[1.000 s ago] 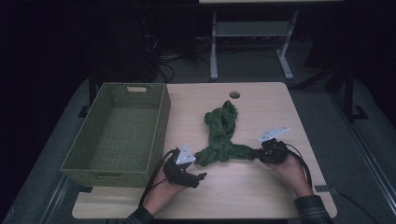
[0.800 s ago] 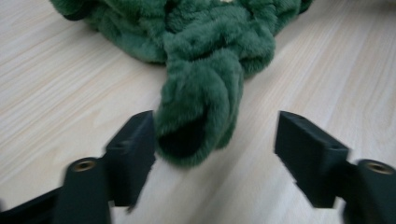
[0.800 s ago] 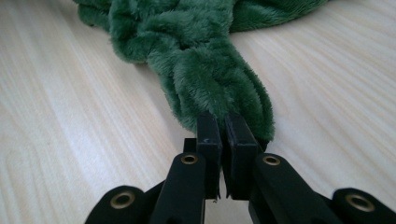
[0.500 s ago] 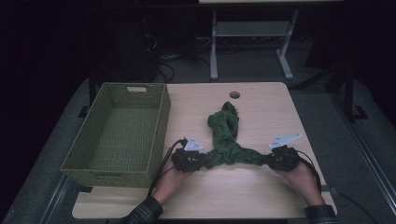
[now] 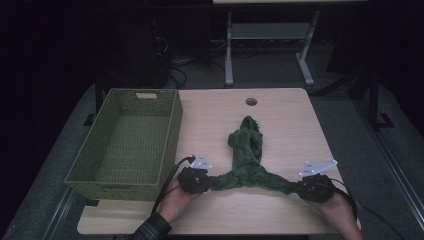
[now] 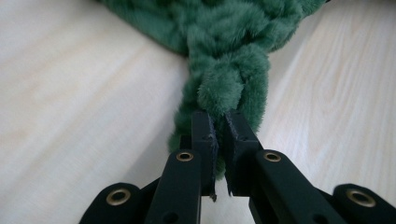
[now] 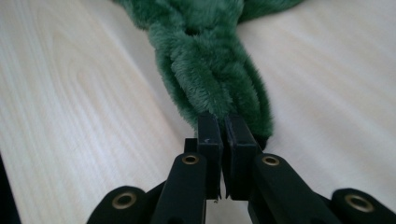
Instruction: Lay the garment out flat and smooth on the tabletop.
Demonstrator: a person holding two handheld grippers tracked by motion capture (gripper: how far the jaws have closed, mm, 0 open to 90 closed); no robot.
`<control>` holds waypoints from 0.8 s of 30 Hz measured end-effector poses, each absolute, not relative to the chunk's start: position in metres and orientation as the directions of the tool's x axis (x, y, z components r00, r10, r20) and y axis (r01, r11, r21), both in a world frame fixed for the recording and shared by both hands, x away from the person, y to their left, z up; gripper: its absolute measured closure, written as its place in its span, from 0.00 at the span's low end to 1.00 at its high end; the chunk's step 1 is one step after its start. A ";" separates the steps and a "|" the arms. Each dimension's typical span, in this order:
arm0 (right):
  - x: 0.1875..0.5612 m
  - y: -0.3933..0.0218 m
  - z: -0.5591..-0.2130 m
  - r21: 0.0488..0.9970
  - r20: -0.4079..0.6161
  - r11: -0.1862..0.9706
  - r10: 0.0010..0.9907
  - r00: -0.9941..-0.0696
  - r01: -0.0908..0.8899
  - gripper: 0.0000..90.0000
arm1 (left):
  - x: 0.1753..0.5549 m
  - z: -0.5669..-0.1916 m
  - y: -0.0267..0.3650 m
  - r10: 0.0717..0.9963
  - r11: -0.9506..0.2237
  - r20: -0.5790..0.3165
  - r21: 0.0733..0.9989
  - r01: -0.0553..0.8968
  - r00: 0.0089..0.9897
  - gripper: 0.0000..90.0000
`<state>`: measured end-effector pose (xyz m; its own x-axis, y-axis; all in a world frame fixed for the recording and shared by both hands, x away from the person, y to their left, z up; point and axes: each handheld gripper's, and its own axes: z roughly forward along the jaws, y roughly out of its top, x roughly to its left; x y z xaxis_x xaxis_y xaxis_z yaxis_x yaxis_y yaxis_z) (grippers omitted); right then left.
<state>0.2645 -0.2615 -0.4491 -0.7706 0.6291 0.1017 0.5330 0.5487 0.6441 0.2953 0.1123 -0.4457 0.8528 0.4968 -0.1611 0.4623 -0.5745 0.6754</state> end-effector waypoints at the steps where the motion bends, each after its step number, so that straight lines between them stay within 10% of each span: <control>1: 0.262 -0.261 -0.451 0.639 0.105 0.553 0.627 -0.772 0.536 0.96 | 0.295 -0.446 0.113 0.490 -0.587 -0.154 0.669 0.456 0.858 0.93; 7: 0.256 -0.260 -0.459 0.637 0.132 0.542 0.625 -0.770 0.549 0.96 | 0.294 -0.454 0.108 0.476 -0.617 -0.169 0.635 0.465 0.863 0.90; 15: 0.263 -0.264 -0.438 0.694 0.103 0.501 0.642 -0.760 0.517 0.70 | 0.299 -0.423 0.109 0.493 -0.545 -0.161 0.709 0.447 0.855 0.60; 24: 0.302 -0.255 -0.416 0.727 0.087 0.469 0.661 -0.745 0.502 0.70 | 0.338 -0.414 0.100 0.533 -0.527 -0.125 0.724 0.445 0.837 0.68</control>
<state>0.3015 -0.2551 -0.4161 -0.7452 0.6611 0.0872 0.5015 0.4694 0.7267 0.3376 0.0996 -0.4144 0.8368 0.5330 -0.1255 0.4445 -0.5275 0.7240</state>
